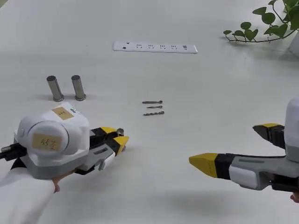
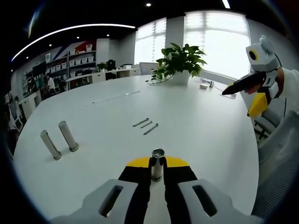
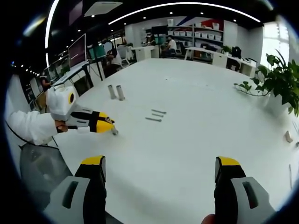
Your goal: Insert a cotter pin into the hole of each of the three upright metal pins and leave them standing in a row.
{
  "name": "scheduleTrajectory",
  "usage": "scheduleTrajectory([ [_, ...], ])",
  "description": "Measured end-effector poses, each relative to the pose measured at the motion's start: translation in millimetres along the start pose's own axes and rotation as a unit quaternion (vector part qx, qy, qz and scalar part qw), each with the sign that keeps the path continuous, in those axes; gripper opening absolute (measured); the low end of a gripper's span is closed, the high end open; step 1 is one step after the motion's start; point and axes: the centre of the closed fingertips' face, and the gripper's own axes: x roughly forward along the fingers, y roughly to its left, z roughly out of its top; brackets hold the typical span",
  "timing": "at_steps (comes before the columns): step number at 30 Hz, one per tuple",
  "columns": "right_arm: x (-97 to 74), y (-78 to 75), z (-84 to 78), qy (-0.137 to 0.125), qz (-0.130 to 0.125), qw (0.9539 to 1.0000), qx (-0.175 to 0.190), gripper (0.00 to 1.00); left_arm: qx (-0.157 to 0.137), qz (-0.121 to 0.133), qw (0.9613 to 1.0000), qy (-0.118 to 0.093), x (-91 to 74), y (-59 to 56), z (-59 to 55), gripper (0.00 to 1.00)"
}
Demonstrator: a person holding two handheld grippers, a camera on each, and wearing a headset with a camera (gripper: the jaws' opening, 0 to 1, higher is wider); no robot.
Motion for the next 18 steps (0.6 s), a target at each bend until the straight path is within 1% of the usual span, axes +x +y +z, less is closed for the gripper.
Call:
scheduleTrajectory([
  [2, -0.5, 0.1, 0.3, -0.002, 0.000, 1.0000, 0.000, 0.96, -0.003, 0.001, 1.0000, 0.000, 0.2, 0.3, 0.1, 0.06],
  [3, -0.8, 0.0, 1.1, -0.005, -0.001, 1.0000, 0.001, 0.96, -0.013, 0.001, 0.9999, 0.000, 0.3, 0.8, 0.2, 0.06],
  [4, -1.1, -0.2, 1.6, -0.006, -0.002, 1.0000, 0.001, 0.96, -0.015, 0.001, 0.9999, 0.000, 0.1, 0.8, 0.1, 0.06],
  [9, -2.0, 0.4, 2.4, -0.007, -0.005, 1.0000, -0.003, 0.98, -0.016, -0.005, 0.9998, 0.007, -1.9, -0.8, -2.0, 0.09],
  [12, -2.7, 1.1, 2.4, -0.008, -0.005, 1.0000, -0.002, 0.98, -0.009, -0.007, 0.9998, 0.017, -4.8, -1.4, -6.3, 0.16],
  [15, -3.5, 2.7, 2.0, -0.009, -0.004, 0.9999, -0.003, 0.98, -0.015, -0.017, 0.9993, 0.030, -7.9, -5.6, -11.5, 0.24],
  [17, -3.9, 3.6, 1.4, -0.008, -0.004, 1.0000, -0.003, 0.98, -0.018, -0.026, 0.9993, 0.019, -11.3, -9.9, -7.3, 0.30],
  [18, -4.3, 4.2, 1.3, -0.007, -0.004, 1.0000, -0.003, 0.98, -0.018, -0.029, 0.9993, 0.018, -12.8, -11.2, -6.2, 0.33],
])
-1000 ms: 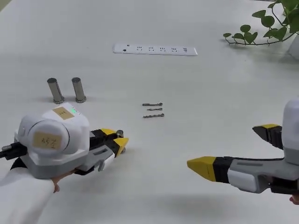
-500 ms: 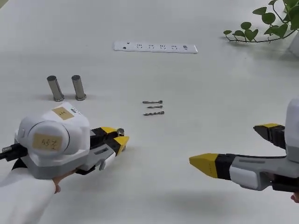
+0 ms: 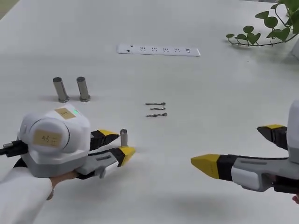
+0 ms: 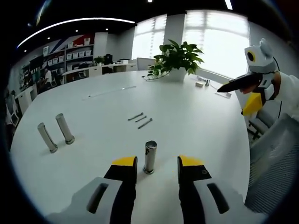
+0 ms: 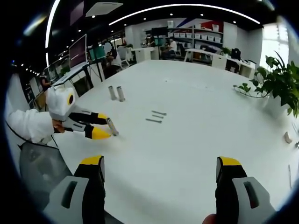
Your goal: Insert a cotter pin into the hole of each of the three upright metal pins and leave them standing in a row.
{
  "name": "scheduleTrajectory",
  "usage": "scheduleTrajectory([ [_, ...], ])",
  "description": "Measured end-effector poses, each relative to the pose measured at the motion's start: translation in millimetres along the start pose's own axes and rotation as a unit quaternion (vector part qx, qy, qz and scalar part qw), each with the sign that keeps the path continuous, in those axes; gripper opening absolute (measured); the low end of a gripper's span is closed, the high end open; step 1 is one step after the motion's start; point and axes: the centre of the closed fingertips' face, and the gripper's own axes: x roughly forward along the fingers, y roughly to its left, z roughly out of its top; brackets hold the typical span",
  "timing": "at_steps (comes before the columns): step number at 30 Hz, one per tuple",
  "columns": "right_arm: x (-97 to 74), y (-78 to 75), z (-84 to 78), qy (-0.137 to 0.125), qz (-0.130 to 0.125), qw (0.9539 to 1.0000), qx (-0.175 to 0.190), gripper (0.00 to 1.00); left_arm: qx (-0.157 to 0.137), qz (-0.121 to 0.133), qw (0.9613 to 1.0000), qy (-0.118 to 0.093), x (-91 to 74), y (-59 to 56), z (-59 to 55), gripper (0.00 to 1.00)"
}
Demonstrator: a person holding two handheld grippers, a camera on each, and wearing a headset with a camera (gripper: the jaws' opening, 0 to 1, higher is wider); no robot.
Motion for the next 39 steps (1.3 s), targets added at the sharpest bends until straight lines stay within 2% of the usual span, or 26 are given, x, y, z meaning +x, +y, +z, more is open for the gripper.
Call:
scheduleTrajectory([
  [4, -0.6, 2.2, 1.0, -0.002, 0.003, 1.0000, -0.008, 0.98, -0.006, -0.009, 0.9998, -0.017, -6.1, -5.0, 10.1, 0.44],
  [6, -1.1, 3.2, 1.3, -0.002, 0.003, 0.9999, -0.011, 0.98, -0.008, -0.009, 0.9995, -0.030, -10.0, -4.9, 17.0, 0.47],
  [8, -1.3, 4.2, 1.7, -0.003, 0.004, 0.9999, -0.011, 0.98, -0.008, -0.005, 0.9994, -0.034, -13.5, -3.2, 19.9, 0.52],
  [9, -1.2, 4.7, 2.0, -0.003, 0.005, 0.9999, -0.010, 0.98, -0.008, -0.003, 0.9995, -0.030, -14.5, -2.0, 19.4, 0.57],
  [10, -1.4, 5.3, 2.2, -0.003, 0.005, 0.9999, -0.010, 0.98, -0.009, -0.004, 0.9998, -0.016, -16.7, -1.3, 15.3, 0.60],
  [14, -1.6, 7.2, 2.9, -0.003, 0.006, 0.9999, -0.016, 0.98, -0.013, -0.003, 0.9998, -0.014, -26.2, 1.0, 13.7, 0.66],
  [18, -1.1, 8.7, 4.3, -0.003, 0.008, 0.9997, -0.021, 0.98, -0.010, -0.010, 0.9998, -0.015, -34.9, -2.0, 16.2, 0.80],
  [20, -0.8, 9.4, 5.0, -0.003, 0.009, 0.9997, -0.022, 0.98, -0.004, -0.017, 0.9997, -0.018, -38.6, -4.9, 18.8, 0.87],
  [21, -0.5, 9.5, 5.5, -0.003, 0.010, 0.9997, -0.022, 0.98, -0.015, -0.028, 0.9990, -0.030, -40.3, -8.5, 22.8, 0.91],
  [22, -0.4, 9.9, 6.1, -0.004, 0.010, 0.9997, -0.023, 0.98, -0.038, -0.042, 0.9974, -0.044, -43.0, -12.6, 27.3, 0.93],
  [24, 0.0, 10.3, 7.1, -0.005, 0.010, 0.9997, -0.024, 0.98, -0.027, -0.039, 0.9979, -0.043, -47.3, -11.2, 28.5, 0.98],
  [28, 0.9, 10.9, 8.0, -0.004, 0.011, 0.9996, -0.026, 0.98, -0.019, -0.039, 0.9982, -0.041, -53.4, -10.2, 29.4, 0.99],
  [36, 3.9, 11.0, 10.0, -0.003, 0.013, 0.9995, -0.027, 0.97, -0.013, -0.035, 0.9992, -0.016, -62.5, -4.7, 15.8, 0.99],
  [39, 5.9, 11.2, 12.9, -0.001, 0.016, 0.9993, -0.034, 0.97, -0.011, -0.027, 0.9995, -0.014, -64.9, -1.0, 14.1, 0.99],
])
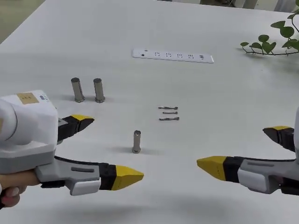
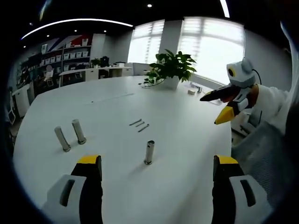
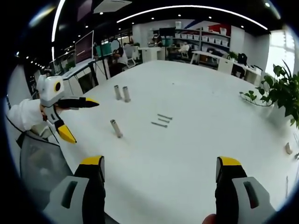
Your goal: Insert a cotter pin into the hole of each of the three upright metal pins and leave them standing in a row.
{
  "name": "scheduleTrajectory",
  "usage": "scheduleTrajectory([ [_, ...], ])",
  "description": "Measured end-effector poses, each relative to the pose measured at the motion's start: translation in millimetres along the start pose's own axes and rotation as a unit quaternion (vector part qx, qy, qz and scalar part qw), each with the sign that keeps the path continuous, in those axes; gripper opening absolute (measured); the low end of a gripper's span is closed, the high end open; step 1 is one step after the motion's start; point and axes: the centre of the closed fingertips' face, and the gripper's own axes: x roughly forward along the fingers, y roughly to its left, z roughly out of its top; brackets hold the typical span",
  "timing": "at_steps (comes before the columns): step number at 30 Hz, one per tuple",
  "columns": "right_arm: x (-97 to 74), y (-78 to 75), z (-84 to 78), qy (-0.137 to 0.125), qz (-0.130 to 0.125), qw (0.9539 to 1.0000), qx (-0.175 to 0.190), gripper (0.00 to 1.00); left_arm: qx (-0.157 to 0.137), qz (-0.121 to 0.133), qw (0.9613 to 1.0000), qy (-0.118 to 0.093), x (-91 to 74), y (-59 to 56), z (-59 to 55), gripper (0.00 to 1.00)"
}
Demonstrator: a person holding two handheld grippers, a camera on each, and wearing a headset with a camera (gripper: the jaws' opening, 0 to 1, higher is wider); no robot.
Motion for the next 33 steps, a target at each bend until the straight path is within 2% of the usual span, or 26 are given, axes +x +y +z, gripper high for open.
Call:
scheduleTrajectory([
  [4, 2.0, -5.5, 10.2, -0.005, -0.003, 0.9999, -0.010, 0.97, -0.001, 0.005, 1.0000, -0.004, -2.4, 1.1, 1.6, 0.99],
  [7, 7.9, -7.2, 21.3, -0.007, 0.012, 0.9993, -0.036, 0.97, -0.002, 0.004, 1.0000, -0.003, -3.2, -0.1, 0.7, 0.99],
  [11, 16.5, -16.6, 34.7, 0.002, 0.012, 0.9962, -0.086, 0.97, -0.008, 0.005, 0.9999, -0.005, -4.8, -2.1, -1.6, 0.99],
  [14, 22.5, -20.1, 42.6, 0.004, 0.016, 0.9946, -0.103, 0.97, -0.015, 0.005, 0.9999, -0.007, -6.5, -3.5, -2.8, 0.99],
  [16, 30.5, -20.7, 46.4, 0.008, 0.027, 0.9935, -0.111, 0.97, -0.015, 0.005, 0.9998, -0.008, -7.4, -4.1, -3.1, 0.99],
  [17, 35.7, -20.8, 47.0, 0.016, 0.038, 0.9921, -0.119, 0.97, -0.016, 0.005, 0.9998, -0.008, -8.2, -4.3, -3.6, 0.99],
  [20, 46.2, -24.8, 53.9, 0.023, 0.044, 0.9871, -0.152, 0.96, -0.019, 0.008, 0.9998, -0.008, -9.4, -3.7, -4.2, 0.99],
  [23, 55.6, -21.9, 61.5, 0.027, 0.055, 0.9817, -0.180, 0.95, -0.019, 0.010, 0.9997, -0.008, -10.8, -4.2, -4.6, 0.99],
  [26, 64.6, -17.7, 67.9, 0.024, 0.068, 0.9786, -0.193, 0.93, -0.021, 0.008, 0.9997, -0.011, -11.3, -6.2, -4.0, 0.99],
  [29, 78.7, -26.6, 72.9, 0.029, 0.074, 0.9737, -0.214, 0.89, -0.023, 0.008, 0.9996, -0.013, -11.6, -7.3, -3.6, 0.99],
  [30, 83.2, -29.1, 73.6, 0.030, 0.075, 0.9735, -0.214, 0.88, -0.025, 0.009, 0.9996, -0.014, -11.8, -7.2, -3.4, 0.99],
  [33, 92.6, -26.8, 70.1, 0.046, 0.088, 0.9709, -0.218, 0.87, -0.029, 0.015, 0.9993, -0.020, -13.3, -4.7, -2.3, 0.99],
])
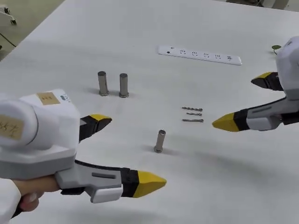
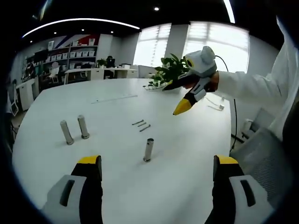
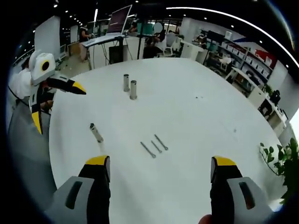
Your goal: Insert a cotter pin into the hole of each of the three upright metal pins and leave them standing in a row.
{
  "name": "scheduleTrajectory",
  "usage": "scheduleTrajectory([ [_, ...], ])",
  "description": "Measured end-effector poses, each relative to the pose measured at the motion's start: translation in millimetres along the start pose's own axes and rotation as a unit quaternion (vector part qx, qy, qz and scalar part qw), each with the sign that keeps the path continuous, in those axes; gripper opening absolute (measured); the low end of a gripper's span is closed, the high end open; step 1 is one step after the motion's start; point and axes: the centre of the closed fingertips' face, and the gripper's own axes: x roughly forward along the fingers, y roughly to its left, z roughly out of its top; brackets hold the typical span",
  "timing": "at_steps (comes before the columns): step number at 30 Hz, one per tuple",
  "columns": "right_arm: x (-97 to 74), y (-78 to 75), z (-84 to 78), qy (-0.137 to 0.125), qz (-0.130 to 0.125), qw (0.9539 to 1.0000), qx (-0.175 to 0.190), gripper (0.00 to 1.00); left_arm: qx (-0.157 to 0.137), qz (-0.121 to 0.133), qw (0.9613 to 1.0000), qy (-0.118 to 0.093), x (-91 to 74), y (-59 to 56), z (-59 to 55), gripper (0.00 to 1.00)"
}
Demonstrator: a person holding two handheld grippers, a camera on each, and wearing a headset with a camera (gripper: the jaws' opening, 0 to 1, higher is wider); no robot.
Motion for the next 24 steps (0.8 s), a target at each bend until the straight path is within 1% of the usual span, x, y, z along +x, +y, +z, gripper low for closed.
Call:
scheduleTrajectory([
  [2, 6.0, -0.4, -3.6, 0.019, 0.003, 0.9997, -0.014, 0.84, -0.004, 0.002, 1.0000, -0.003, -0.6, 1.2, 0.4, 0.99],
  [4, 11.5, -0.3, -4.9, 0.026, 0.005, 0.9994, -0.022, 0.83, -0.008, 0.004, 0.9999, -0.004, -0.4, 2.4, 0.5, 0.98],
  [5, 14.6, 0.8, -5.2, 0.031, 0.010, 0.9990, -0.031, 0.81, -0.008, 0.006, 0.9999, -0.004, -0.2, 3.0, 0.3, 0.97],
  [6, 18.6, -1.7, -7.8, 0.032, 0.011, 0.9988, -0.035, 0.79, -0.009, 0.007, 0.9999, -0.004, -0.1, 3.4, -0.2, 0.97],
  [7, 24.0, -4.9, -10.3, 0.032, 0.014, 0.9987, -0.037, 0.78, -0.011, 0.007, 0.9999, -0.003, 0.6, 4.0, -1.9, 0.96],
  [10, 30.1, -4.2, -9.0, 0.033, 0.021, 0.9985, -0.037, 0.74, -0.013, 0.005, 0.9999, 0.006, 2.6, 3.7, -8.3, 0.95],
  [14, 36.7, -1.5, -4.6, 0.028, 0.032, 0.9987, -0.028, 0.67, -0.014, 0.004, 0.9999, 0.009, 3.7, 4.2, -10.5, 0.94],
  [18, 42.2, -1.1, -2.5, 0.031, 0.034, 0.9981, -0.042, 0.63, -0.017, 0.002, 0.9998, 0.010, 4.4, 3.9, -12.7, 0.94],
  [19, 43.2, -1.2, -2.0, 0.030, 0.036, 0.9979, -0.044, 0.62, -0.022, -0.001, 0.9997, 0.010, 4.3, 3.1, -13.3, 0.93],
  [21, 45.7, -2.3, -1.1, 0.030, 0.040, 0.9978, -0.043, 0.56, -0.028, -0.004, 0.9996, 0.005, 4.1, 1.9, -12.4, 0.92],
  [23, 47.4, -3.3, 1.7, 0.023, 0.044, 0.9982, -0.035, 0.47, -0.030, -0.003, 0.9995, 0.003, 3.7, 1.7, -11.9, 0.91],
  [24, 48.6, -3.5, 3.4, 0.018, 0.046, 0.9983, -0.032, 0.45, -0.031, -0.002, 0.9995, 0.002, 3.5, 1.6, -12.1, 0.91],
])
